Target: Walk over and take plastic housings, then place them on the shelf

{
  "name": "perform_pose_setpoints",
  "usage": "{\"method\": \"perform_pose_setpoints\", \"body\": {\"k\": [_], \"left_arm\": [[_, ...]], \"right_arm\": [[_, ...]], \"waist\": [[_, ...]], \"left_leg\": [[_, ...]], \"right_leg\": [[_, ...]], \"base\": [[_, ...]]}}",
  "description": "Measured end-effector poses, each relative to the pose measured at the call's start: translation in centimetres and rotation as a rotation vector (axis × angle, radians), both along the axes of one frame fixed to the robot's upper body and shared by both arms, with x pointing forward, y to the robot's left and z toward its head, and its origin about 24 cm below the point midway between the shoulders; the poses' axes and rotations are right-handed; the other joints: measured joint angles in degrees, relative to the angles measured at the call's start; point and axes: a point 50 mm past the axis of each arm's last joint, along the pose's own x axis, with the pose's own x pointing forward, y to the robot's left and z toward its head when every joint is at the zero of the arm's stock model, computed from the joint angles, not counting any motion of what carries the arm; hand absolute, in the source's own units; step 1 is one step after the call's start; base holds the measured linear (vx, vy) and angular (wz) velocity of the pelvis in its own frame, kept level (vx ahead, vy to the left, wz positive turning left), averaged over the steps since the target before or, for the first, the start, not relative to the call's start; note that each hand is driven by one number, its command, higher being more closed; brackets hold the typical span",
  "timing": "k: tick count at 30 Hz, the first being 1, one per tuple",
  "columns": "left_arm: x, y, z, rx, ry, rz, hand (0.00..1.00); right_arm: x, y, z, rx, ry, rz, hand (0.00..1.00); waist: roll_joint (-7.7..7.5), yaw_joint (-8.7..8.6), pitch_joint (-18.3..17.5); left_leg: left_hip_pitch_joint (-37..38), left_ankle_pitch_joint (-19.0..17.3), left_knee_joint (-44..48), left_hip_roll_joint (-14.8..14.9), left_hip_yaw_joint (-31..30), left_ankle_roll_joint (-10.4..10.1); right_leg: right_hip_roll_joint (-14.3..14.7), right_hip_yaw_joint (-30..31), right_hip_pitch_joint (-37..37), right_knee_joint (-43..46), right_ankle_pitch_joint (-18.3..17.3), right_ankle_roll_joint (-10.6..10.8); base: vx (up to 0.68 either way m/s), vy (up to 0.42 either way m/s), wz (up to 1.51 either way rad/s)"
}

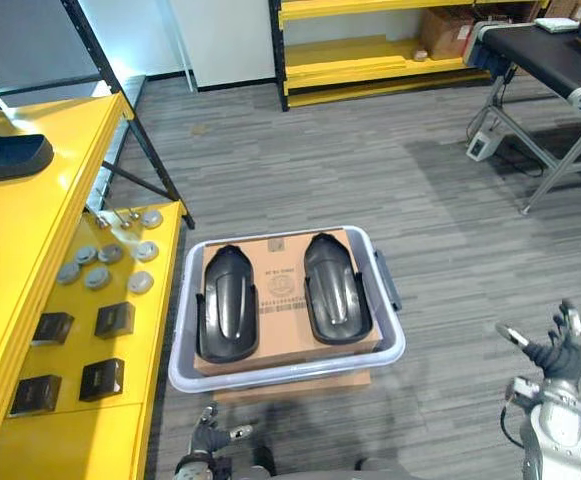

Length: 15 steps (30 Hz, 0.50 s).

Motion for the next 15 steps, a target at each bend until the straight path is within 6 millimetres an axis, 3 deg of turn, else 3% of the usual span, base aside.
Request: {"method": "perform_pose_setpoints", "body": {"k": [1,3,7,15], "left_arm": [[0.0,0.0,0.0,0.0,0.0,0.0,0.0],[0.2,-0.2,0.1,-0.004,-0.01,-0.01,0.0],[0.7,-0.3,0.5,-0.002,-0.04,-0.011,0.0],[2.7,-1.2,1.2,-0.005,-0.109,-0.039,0.0]], "right_arm": [[0.0,0.0,0.0,0.0,0.0,0.0,0.0],[2.3,0.6,-1.4,-0.035,0.093,0.033,0.0],[5.0,1.2,-2.1,-0.045,0.168,0.042,0.0],[10.3,1.2,-1.0,-0.07,0.249,-0.059,0.0]], "waist": [[0.0,0.0,0.0],[0.23,1.11,0.3],[0.79,2.6,2.3],[3.19,4.12,8.5]], "left_leg": [[0.0,0.0,0.0,0.0,0.0,0.0],[-1.1,1.3,-0.9,-0.3,-2.4,0.1],[-3.4,2.6,-0.9,-0.6,-5.2,0.2],[-8.3,5.2,-1.0,-1.2,-9.7,0.3]], "right_leg": [[0.0,0.0,0.0,0.0,0.0,0.0],[-0.2,-2.3,-0.2,-0.1,0.0,0.0],[-0.4,-5.1,-0.9,-0.1,0.2,0.0],[-0.6,-9.9,-3.2,0.2,0.6,0.0]], "base": [[-0.02,-0.008,0.4],[-0.03,-0.005,0.46],[-0.06,-0.004,0.39],[-0.05,0.002,0.33]]}}
